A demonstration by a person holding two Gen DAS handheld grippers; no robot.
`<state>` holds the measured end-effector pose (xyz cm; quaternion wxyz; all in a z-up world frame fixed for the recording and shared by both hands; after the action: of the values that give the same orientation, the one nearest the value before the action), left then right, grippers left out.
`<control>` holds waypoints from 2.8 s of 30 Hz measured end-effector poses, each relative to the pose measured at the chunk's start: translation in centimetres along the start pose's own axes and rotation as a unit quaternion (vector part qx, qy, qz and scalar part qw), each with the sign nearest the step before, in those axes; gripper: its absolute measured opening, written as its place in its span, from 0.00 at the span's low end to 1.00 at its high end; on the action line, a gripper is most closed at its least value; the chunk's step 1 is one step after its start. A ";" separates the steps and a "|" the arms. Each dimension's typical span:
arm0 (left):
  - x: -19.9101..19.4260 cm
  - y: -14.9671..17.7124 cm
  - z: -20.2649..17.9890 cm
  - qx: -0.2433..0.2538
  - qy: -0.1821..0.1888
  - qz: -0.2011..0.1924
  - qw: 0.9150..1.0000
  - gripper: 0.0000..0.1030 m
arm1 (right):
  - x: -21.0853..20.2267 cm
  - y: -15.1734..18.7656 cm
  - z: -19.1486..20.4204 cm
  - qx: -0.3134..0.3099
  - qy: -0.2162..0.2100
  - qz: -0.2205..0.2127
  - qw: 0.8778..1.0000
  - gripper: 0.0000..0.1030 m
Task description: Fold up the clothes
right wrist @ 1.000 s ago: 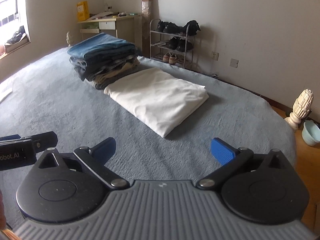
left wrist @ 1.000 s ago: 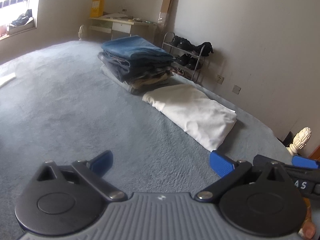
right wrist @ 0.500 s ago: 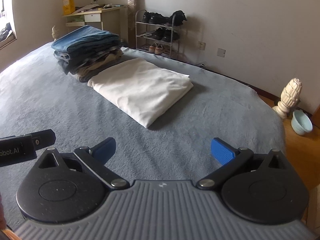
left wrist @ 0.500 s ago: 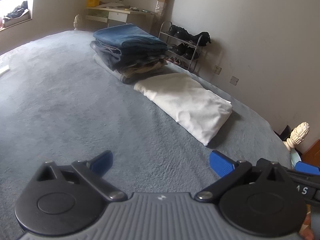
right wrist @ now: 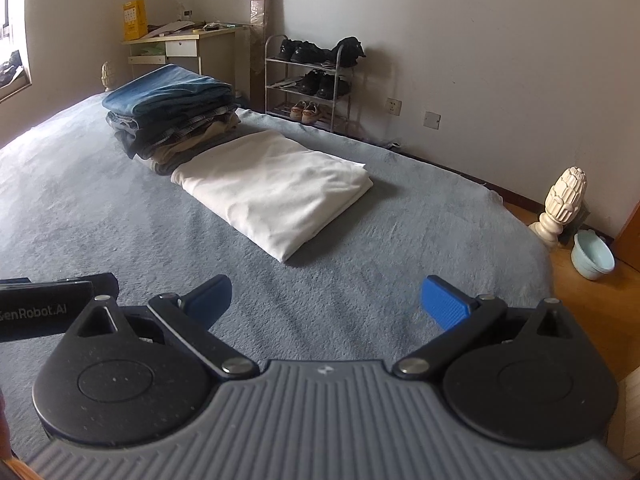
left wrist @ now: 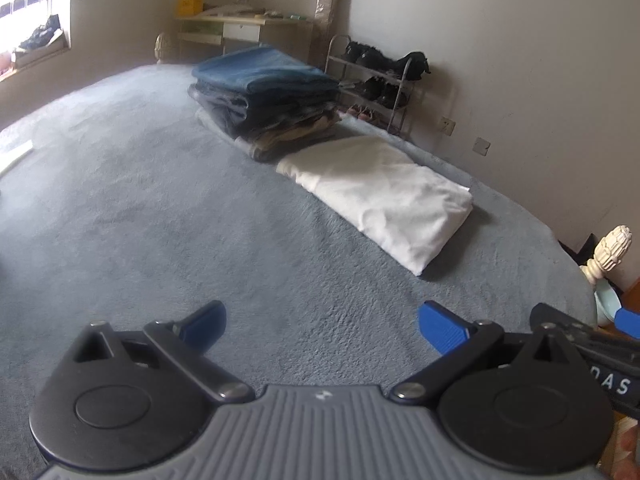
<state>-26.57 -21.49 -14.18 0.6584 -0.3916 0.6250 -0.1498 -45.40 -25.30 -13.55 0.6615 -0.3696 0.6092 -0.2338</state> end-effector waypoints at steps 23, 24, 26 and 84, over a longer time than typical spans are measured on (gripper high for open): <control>-2.1 -0.2 -2.2 0.023 -0.004 -0.031 0.999 1.00 | -1.7 0.6 -2.9 -0.014 0.052 -0.020 0.998 0.99; -2.2 -0.2 -2.2 0.022 -0.004 -0.032 0.999 1.00 | -1.7 0.6 -2.9 -0.016 0.053 -0.020 0.998 0.99; -2.3 -0.2 -2.2 0.021 -0.004 -0.033 0.999 1.00 | -1.8 0.5 -2.9 -0.020 0.055 -0.022 0.998 0.99; -0.9 1.2 -4.8 0.057 0.008 -0.008 0.998 1.00 | 0.5 1.7 -5.2 0.003 0.064 0.016 0.998 0.99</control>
<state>-31.61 -21.67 -13.99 0.6734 -0.3572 0.6178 -0.1931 -50.62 -25.64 -15.08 0.6256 -0.3422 0.6556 -0.2485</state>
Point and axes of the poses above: each gripper's, at about its wrist camera, not at the fingertips, and x roughly the way its jaws point, z to its left, y to its underside, the point moved 9 cm from there along x, roughly the way its jaws point, and after that the axes turned 3 degrees about x, right-handed, at the moved point
